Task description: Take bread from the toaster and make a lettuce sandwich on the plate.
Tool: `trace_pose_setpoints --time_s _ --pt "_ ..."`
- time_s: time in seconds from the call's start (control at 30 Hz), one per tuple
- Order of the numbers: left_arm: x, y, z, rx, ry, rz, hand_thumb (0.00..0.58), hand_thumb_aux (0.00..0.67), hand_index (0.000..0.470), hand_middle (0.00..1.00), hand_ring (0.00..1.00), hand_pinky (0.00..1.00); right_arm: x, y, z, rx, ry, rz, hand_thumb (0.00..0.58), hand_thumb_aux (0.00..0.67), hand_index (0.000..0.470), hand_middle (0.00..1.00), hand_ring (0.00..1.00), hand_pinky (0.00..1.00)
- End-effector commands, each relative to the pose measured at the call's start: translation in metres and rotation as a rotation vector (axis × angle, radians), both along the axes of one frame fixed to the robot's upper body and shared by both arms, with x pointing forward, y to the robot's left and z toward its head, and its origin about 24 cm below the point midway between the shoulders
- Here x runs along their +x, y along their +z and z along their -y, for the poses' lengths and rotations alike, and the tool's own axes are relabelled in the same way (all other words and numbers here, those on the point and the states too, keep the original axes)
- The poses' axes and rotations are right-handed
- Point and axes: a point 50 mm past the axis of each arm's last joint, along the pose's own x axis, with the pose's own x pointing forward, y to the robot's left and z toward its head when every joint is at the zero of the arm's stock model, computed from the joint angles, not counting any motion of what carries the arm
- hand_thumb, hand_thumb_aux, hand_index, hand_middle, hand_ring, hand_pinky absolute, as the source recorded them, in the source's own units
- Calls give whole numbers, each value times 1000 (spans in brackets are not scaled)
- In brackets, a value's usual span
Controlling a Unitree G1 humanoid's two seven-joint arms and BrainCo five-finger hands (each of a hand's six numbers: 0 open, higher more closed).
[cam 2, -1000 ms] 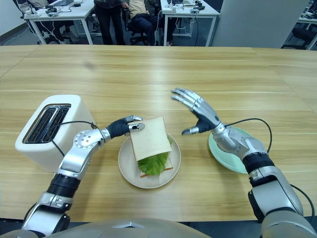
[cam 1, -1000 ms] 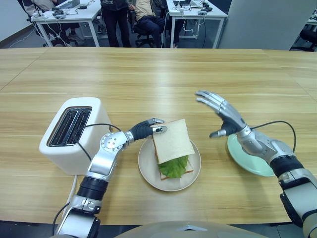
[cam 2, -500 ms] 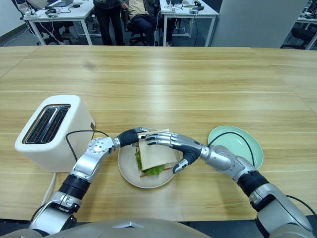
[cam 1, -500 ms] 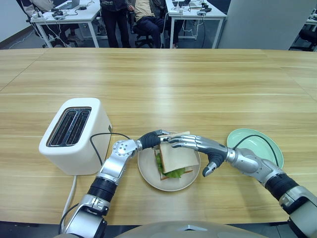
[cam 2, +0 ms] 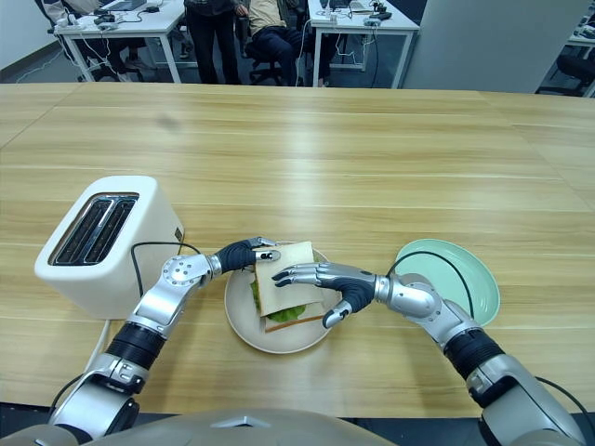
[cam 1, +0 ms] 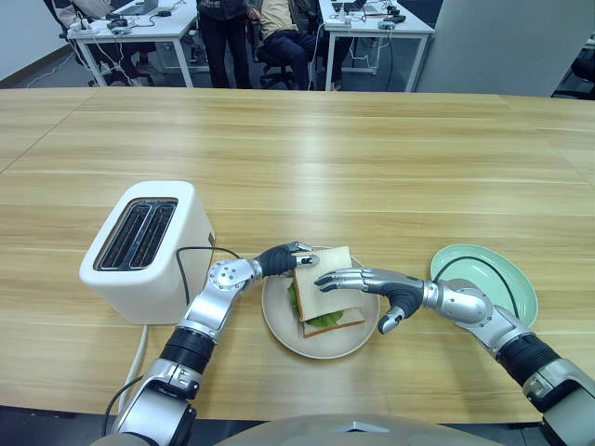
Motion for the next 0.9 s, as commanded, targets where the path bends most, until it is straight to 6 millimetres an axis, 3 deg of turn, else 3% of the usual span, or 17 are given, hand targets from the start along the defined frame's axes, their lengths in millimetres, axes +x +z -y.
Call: trace_pose_setpoints --time_s 0.03,0.47,0.5,0.53,0.57,0.8,0.9 --pt "0 -4 1 18 -11 -11 580 670 460 1000 1000 1000 2 -2 2 -21 -13 -22 0 0 0 0 0 0" --pt "-10 -11 4 61 -66 -15 580 670 460 1000 1000 1000 -3 -40 -1 -189 14 -226 0 0 0 0 0 0" --pt "-10 -11 4 68 -67 -11 520 455 312 1000 1000 1000 -3 -41 0 -195 17 -233 0 0 0 0 0 0" --pt "-11 -11 3 73 -69 -7 237 155 106 1000 1000 1000 -4 -42 0 -197 16 -246 0 0 0 0 0 0" --pt "-11 -11 3 76 -71 -4 0 0 0 1000 1000 1000 -5 -43 1 -201 15 -258 0 0 0 0 0 0" --pt "-10 -3 2 143 -99 91 0 0 0 1000 1000 1000 -6 -45 4 -212 13 -283 0 0 0 0 0 0" --pt "-7 6 0 202 -117 210 0 0 0 1000 1000 1000 -6 -44 5 -212 15 -285 0 0 0 0 0 0"
